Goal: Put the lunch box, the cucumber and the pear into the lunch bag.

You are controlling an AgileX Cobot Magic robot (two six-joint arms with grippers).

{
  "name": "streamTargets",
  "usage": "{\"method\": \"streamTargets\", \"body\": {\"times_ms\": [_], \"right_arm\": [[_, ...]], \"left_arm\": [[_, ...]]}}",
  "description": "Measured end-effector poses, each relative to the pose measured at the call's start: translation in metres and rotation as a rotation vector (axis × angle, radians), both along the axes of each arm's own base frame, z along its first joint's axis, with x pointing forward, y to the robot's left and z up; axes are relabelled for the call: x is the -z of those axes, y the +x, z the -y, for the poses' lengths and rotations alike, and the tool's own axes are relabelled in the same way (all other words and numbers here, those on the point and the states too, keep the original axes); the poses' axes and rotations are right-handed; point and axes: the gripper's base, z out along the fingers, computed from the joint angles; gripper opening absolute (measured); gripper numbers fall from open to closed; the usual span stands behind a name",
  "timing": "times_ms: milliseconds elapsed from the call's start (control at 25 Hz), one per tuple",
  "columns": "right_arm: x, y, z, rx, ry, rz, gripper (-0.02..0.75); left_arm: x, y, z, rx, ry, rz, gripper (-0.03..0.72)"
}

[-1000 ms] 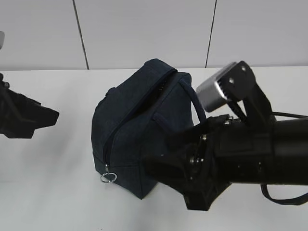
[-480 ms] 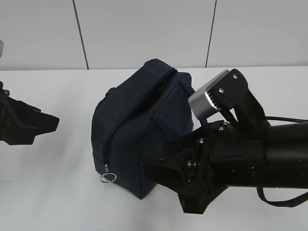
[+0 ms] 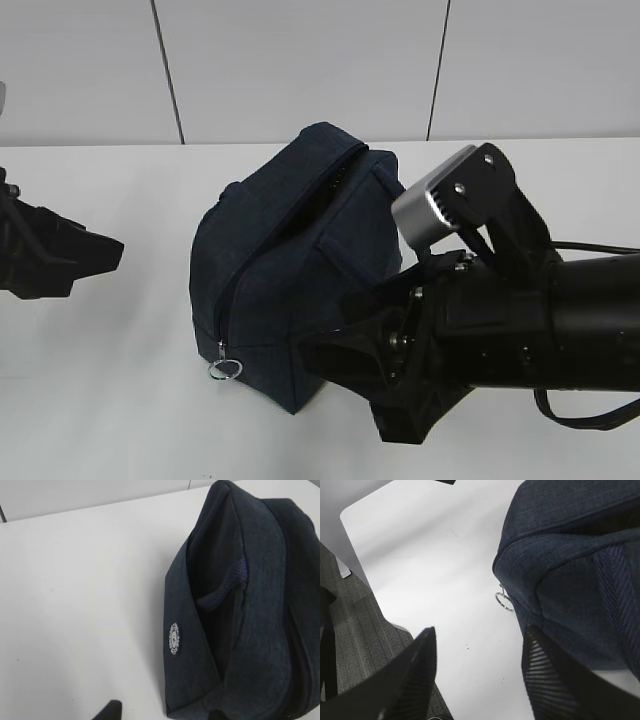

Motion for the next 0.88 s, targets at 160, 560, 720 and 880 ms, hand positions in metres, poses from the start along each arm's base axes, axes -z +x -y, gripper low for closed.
{"method": "streamTargets", "body": {"times_ms": [160, 560, 720, 880], "right_arm": [[0.0, 0.0, 0.0, 0.0, 0.0, 0.0, 0.424], [0.017, -0.004, 0.011, 0.009, -0.253, -0.102, 0.424], [0.014, -0.009, 0.003, 0.086, -0.295, -0.027, 0.423], [0.015, -0.032, -0.024, 0.056, -0.226, 0.134, 0.417]], "left_arm": [[0.0, 0.0, 0.0, 0.0, 0.0, 0.0, 0.319], [0.0, 0.0, 0.0, 0.0, -0.001, 0.0, 0.319], [0.0, 0.0, 0.0, 0.0, -0.001, 0.0, 0.319], [0.0, 0.0, 0.0, -0.001, -0.001, 0.001, 0.319]]}}
